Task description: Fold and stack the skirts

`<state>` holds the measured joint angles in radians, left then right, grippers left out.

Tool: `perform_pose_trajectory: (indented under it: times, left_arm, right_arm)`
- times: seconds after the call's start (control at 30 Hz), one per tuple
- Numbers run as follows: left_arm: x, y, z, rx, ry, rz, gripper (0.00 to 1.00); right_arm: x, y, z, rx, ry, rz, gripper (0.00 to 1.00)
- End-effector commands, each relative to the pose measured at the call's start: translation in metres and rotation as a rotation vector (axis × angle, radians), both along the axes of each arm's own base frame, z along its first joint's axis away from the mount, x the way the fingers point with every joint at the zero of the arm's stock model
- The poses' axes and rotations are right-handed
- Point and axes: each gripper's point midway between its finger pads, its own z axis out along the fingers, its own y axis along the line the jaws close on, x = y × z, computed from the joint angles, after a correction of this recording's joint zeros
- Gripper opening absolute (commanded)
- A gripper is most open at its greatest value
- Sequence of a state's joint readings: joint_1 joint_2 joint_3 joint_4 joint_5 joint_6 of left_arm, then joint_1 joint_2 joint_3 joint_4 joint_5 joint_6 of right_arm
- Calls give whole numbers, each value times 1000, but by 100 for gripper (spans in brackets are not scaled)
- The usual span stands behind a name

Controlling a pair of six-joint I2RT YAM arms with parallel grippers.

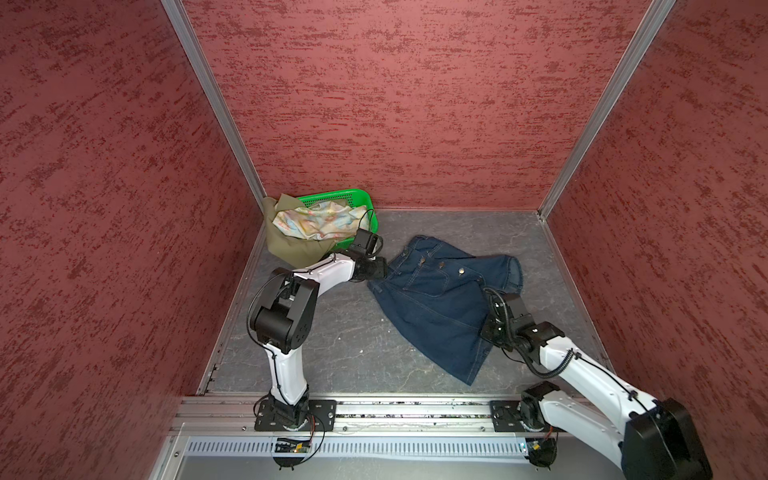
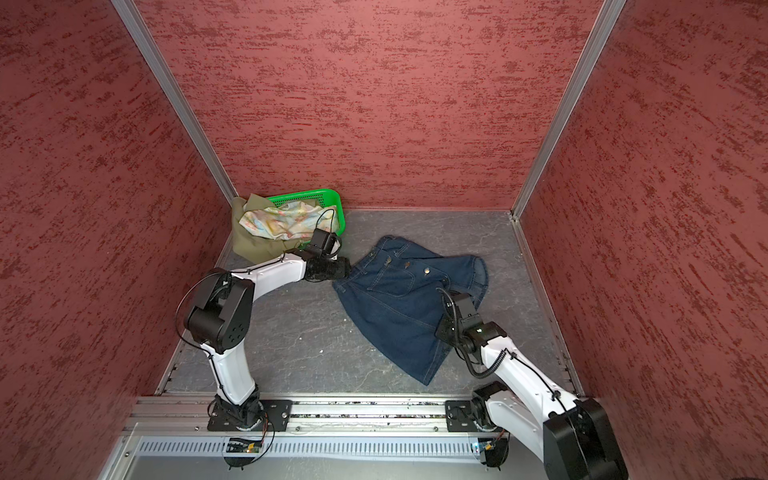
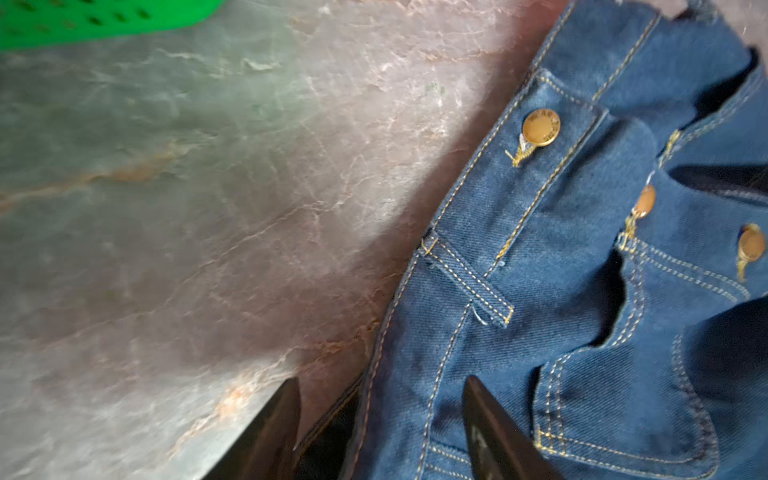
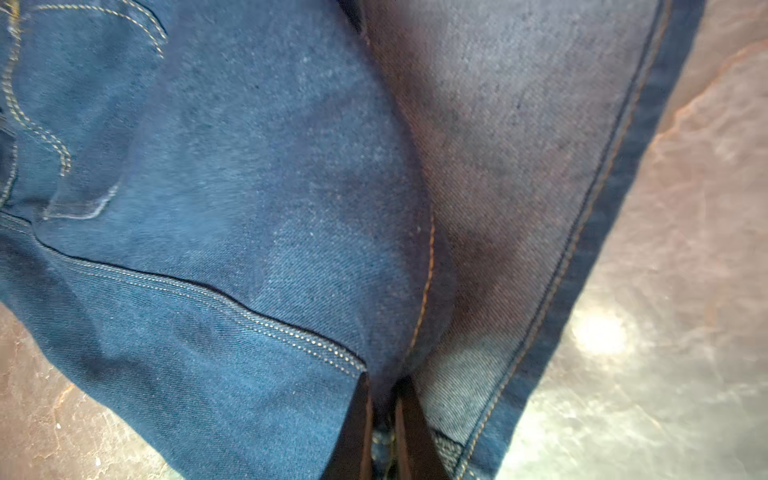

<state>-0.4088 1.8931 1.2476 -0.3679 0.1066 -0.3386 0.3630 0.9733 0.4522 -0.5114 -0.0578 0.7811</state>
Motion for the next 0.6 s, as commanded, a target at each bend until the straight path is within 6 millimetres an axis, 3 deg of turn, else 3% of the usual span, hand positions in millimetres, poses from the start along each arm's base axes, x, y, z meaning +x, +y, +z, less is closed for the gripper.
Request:
perform_pose_trajectory:
  times: [0.0, 0.1, 0.13, 0.33, 0.57]
  left_arm:
    - [-6, -4, -8, -23, 42, -13, 34]
    - [-6, -8, -3, -44, 33, -12, 3]
    - [-5, -8, 1, -47, 25, -11, 0]
    - [3, -11, 42, -88, -56, -5, 0]
    - [14, -10, 121, -218, -186, 19, 0]
  right_arm:
    - [11, -6, 22, -29, -63, -29, 0]
    - [14, -8, 33, -36, -95, -34, 0]
    - [15, -8, 36, -39, -103, -33, 0]
    - [26, -14, 77, -70, -195, -41, 0]
    - [38, -41, 179, -194, -395, -95, 0]
